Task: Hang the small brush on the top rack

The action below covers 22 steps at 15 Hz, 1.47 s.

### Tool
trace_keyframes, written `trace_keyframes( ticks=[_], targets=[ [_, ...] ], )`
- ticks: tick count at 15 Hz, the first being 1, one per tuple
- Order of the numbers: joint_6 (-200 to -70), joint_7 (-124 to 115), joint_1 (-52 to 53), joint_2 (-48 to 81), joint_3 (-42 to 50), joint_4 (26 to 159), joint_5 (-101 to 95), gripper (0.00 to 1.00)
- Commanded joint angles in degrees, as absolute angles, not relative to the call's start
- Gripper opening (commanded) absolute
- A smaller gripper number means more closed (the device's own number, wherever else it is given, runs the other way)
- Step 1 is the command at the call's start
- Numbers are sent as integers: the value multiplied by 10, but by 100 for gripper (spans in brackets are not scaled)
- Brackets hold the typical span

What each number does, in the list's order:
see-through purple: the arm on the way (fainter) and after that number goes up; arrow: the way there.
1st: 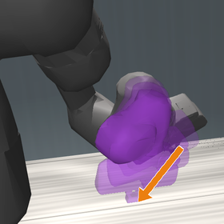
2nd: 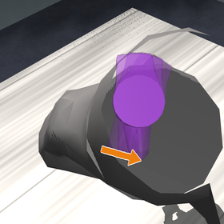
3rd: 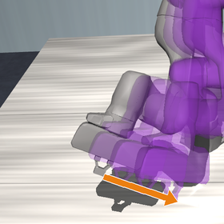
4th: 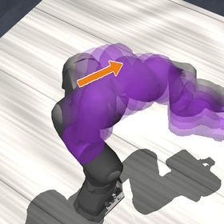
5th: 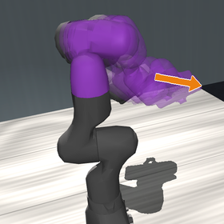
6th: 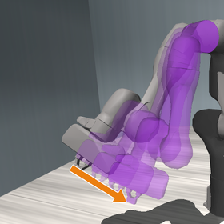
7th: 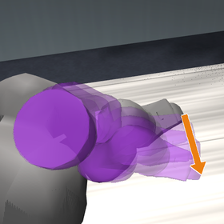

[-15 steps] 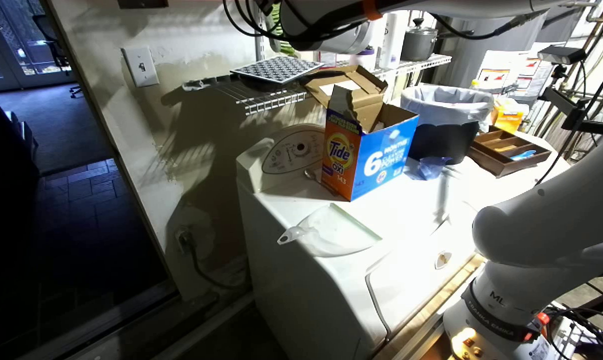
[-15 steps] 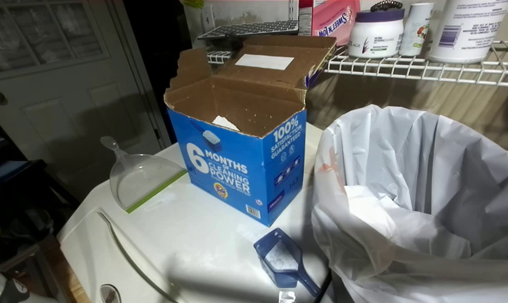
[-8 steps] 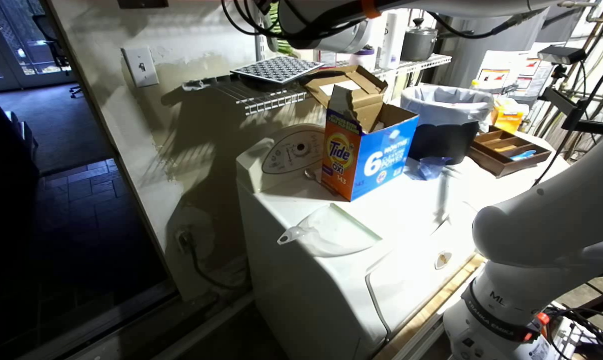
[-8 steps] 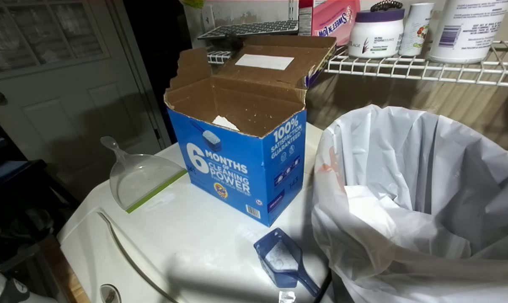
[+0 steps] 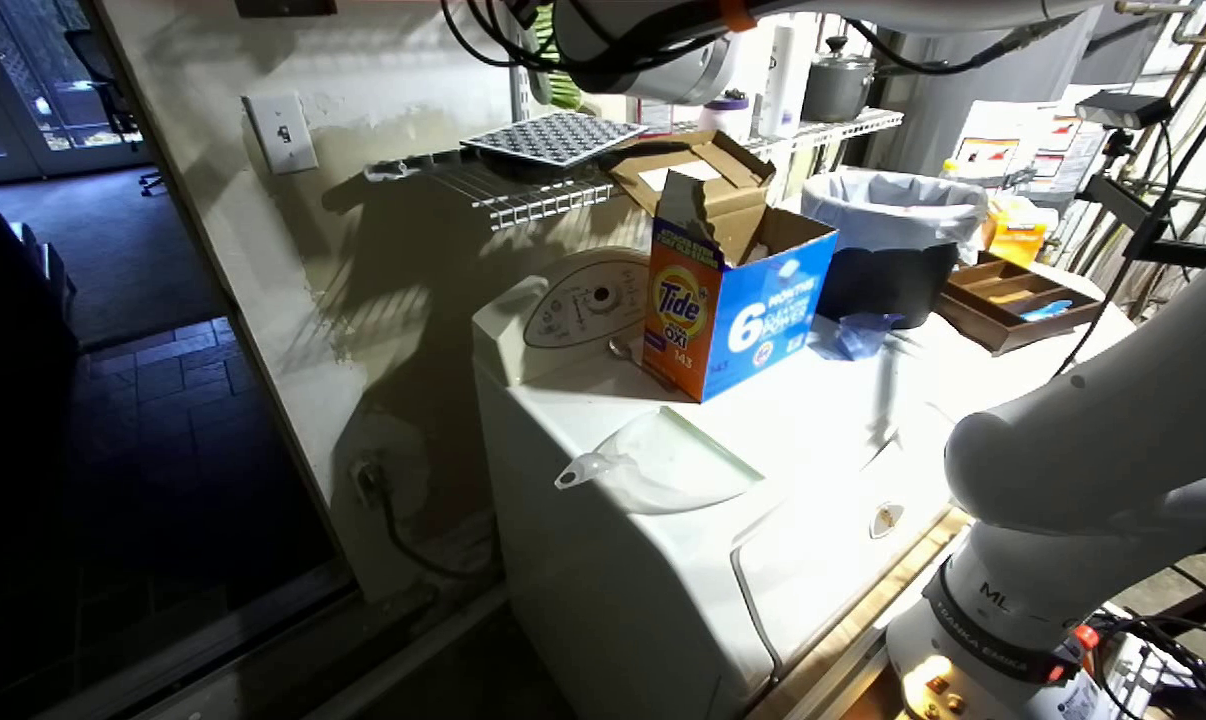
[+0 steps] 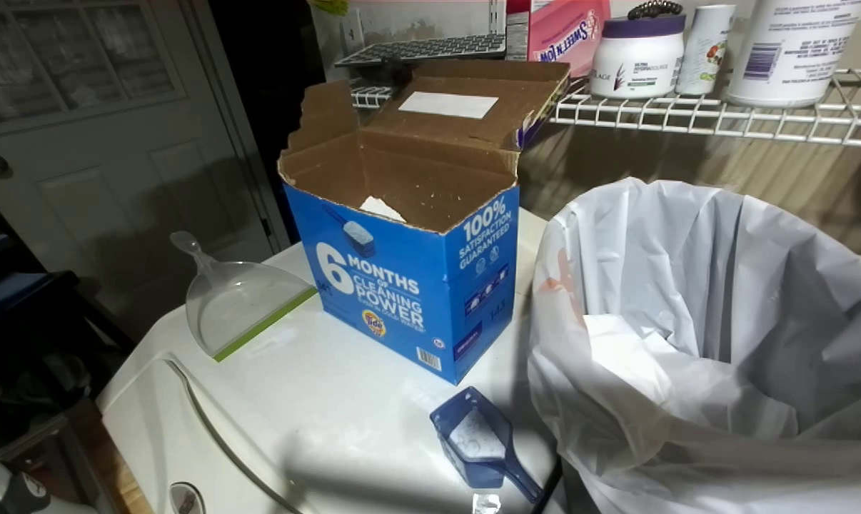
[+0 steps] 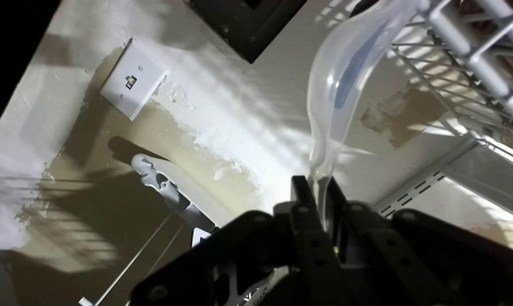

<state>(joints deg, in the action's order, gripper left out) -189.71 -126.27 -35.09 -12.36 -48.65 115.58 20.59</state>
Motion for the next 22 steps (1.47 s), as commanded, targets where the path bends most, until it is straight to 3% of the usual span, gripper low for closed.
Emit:
trace_keyframes(
  ticks=[1, 22],
  targets=[
    [-1901, -1258, -350, -115, -486, 1140, 200, 3],
    [-1883, -1268, -336, -110, -473, 1150, 212, 3]
  ],
)
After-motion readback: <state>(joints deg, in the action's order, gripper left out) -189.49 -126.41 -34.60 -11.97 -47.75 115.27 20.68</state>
